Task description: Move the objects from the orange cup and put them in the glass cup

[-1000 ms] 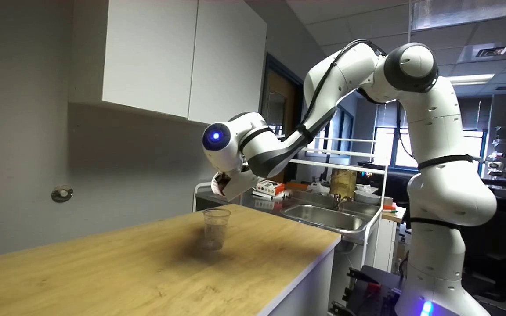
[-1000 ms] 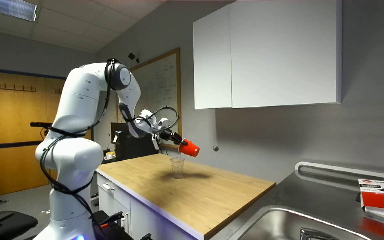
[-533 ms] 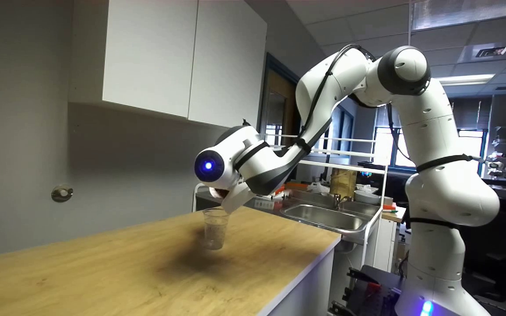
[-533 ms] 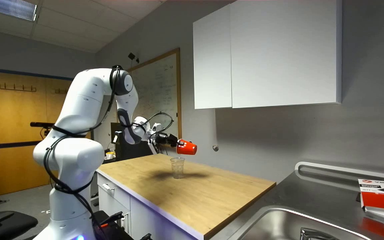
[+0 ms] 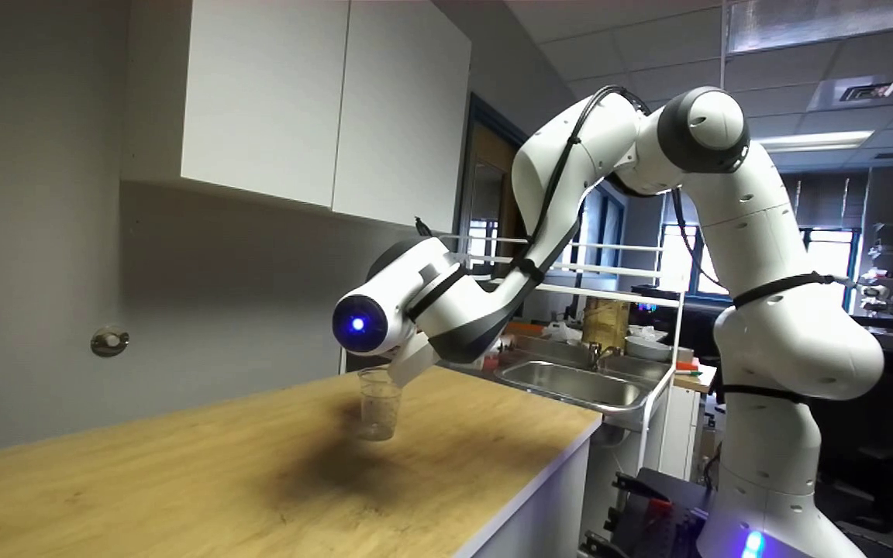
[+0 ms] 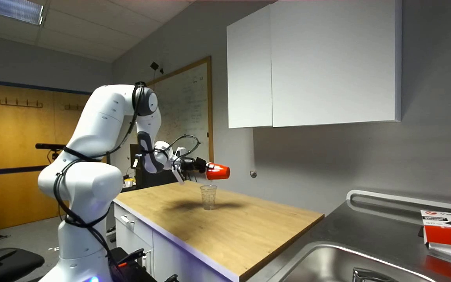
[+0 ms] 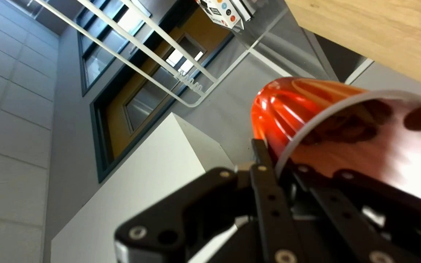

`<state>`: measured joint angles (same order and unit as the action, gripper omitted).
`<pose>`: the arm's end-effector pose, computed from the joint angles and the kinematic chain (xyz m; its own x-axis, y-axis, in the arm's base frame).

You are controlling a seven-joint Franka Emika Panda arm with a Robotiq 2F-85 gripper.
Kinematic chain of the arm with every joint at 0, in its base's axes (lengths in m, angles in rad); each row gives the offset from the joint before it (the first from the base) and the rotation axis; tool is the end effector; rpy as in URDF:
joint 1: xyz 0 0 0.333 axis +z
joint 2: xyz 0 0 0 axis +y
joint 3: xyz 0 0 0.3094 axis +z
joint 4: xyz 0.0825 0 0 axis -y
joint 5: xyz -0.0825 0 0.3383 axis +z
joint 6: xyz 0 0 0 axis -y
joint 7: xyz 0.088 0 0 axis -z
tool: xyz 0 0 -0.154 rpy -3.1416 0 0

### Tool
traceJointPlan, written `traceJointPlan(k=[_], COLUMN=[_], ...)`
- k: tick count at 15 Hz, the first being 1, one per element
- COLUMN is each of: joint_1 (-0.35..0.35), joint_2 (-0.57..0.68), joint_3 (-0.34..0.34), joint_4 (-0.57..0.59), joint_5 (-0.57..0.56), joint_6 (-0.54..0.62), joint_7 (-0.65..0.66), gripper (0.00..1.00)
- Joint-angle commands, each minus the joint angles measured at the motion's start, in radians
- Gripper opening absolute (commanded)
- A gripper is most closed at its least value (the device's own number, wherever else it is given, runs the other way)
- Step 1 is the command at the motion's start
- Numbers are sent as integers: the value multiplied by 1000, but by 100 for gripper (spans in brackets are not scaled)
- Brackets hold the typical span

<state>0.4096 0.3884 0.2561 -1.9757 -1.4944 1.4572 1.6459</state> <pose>0.5212 0.1889 0.3367 0.6014 0.2791 0.7486 -0.6315 -0.4079 0.6594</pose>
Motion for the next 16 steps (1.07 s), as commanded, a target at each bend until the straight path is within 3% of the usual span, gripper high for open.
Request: traceJointPlan(k=[1, 16], joint_1=[0, 4], joint_2=[-5, -1], joint_3=[16, 33], joint_4=[3, -53], joint_5=[-29, -87], joint_6=[-60, -215], joint_7=[24, 93], gripper=[5, 5])
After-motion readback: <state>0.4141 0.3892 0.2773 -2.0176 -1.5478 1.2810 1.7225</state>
